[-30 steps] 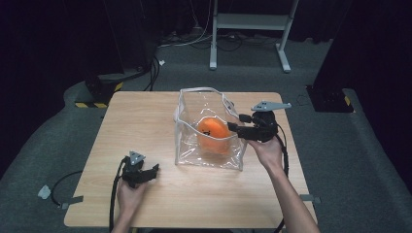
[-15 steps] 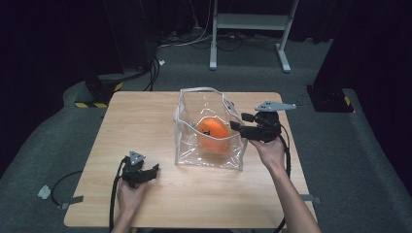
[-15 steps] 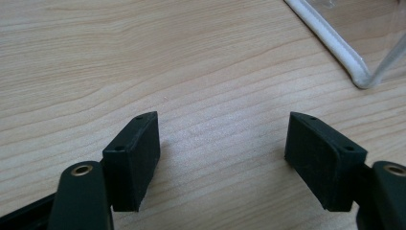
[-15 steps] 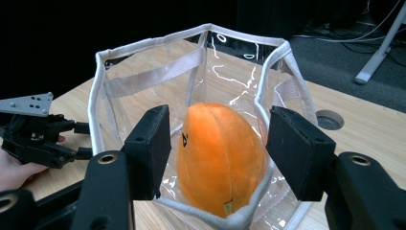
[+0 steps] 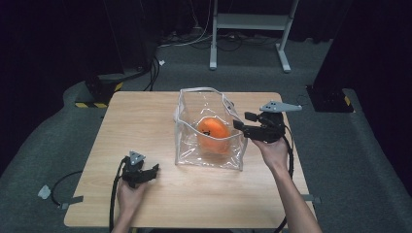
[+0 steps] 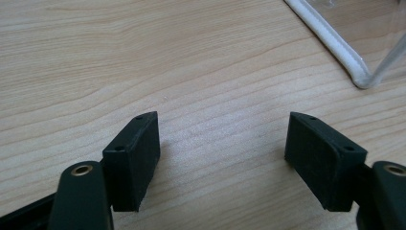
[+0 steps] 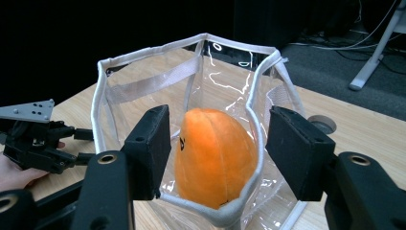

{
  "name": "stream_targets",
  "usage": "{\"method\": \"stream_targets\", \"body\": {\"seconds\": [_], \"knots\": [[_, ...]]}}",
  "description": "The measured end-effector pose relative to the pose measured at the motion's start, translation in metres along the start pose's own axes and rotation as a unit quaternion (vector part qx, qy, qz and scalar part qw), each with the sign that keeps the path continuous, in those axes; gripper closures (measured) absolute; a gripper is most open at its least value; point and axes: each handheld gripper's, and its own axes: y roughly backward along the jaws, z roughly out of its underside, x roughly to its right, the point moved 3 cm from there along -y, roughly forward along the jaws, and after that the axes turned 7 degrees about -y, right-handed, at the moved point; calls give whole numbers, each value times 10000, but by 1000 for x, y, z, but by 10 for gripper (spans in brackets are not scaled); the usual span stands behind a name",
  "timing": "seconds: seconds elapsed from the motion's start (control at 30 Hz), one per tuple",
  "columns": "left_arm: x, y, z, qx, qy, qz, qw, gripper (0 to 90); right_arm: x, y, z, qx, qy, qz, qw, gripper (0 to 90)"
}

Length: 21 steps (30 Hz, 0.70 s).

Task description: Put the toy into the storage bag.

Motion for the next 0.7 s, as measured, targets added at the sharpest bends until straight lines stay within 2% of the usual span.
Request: {"method": "stream_targets", "body": {"seconds": [0.7], "knots": [[0, 0, 0, 2, -3, -1, 10000, 279, 3, 15, -1, 219, -17, 50, 9997, 408]]}}
